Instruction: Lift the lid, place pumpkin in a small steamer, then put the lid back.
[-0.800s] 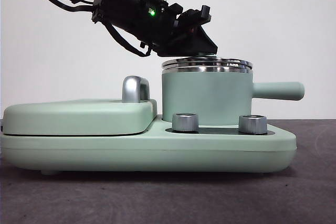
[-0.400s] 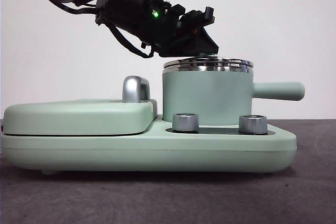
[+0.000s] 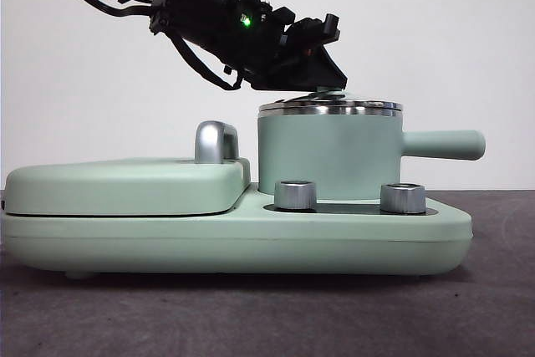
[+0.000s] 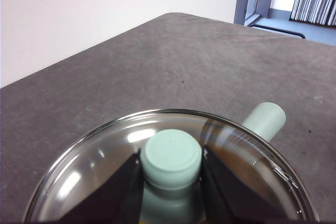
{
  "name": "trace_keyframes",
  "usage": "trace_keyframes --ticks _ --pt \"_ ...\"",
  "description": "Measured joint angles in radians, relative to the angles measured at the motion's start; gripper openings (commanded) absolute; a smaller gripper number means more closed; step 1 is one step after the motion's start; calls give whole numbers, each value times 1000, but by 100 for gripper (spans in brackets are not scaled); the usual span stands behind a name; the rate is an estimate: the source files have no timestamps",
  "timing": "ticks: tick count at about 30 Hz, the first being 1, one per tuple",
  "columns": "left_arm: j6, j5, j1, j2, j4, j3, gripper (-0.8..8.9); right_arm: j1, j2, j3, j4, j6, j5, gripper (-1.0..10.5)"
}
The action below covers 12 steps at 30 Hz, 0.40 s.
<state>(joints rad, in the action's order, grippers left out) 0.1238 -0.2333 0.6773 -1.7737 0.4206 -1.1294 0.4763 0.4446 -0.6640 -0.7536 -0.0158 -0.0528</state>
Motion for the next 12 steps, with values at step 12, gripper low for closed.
trace_keyframes --ticks 12 --pt "14 1 0 1 -10 -1 224 0 0 0 0 0 0 400"
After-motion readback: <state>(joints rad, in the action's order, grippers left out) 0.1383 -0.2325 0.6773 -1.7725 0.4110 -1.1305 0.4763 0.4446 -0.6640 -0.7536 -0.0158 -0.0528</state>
